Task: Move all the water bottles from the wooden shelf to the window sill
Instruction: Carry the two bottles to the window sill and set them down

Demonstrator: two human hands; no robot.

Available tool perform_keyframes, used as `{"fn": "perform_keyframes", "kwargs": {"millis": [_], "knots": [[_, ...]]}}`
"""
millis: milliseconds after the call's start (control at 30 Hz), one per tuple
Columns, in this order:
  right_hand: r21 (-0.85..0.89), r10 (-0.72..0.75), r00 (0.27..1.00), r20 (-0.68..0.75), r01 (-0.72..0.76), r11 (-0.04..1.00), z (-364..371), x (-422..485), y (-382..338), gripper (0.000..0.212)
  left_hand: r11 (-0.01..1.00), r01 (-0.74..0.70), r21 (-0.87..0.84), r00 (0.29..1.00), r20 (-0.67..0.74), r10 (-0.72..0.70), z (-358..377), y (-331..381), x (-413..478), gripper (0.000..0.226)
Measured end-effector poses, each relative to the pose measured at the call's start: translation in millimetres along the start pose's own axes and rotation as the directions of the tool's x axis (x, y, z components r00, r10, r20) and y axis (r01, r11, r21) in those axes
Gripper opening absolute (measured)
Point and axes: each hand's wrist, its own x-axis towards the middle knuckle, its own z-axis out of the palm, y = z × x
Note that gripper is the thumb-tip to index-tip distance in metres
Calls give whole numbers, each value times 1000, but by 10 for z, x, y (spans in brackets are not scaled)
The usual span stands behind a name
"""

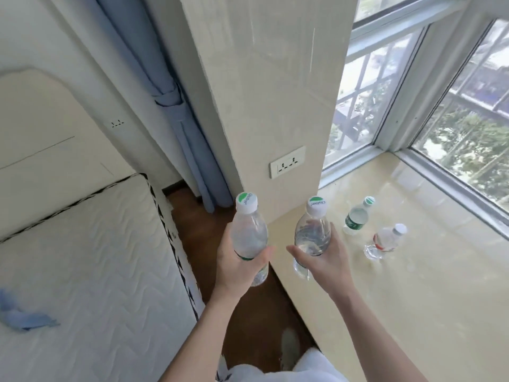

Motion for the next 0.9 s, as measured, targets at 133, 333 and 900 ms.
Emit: {"fn": "perform_keyframes", "kwargs": {"millis": [133, 333, 900], "knots": [[-21, 21, 989, -148, -25, 999, -230, 285, 20, 53, 999, -41, -15, 988, 146, 43, 342, 77, 406, 69], [1, 106, 926, -363, -113, 994, -632, 340, 134, 64, 998, -62, 3, 921, 384, 56, 940, 95, 809, 70], [311, 386, 431, -816, -235, 921, -488, -21, 853, 59, 999, -37, 39, 546, 838, -13, 1933, -532, 1496, 63]]}}
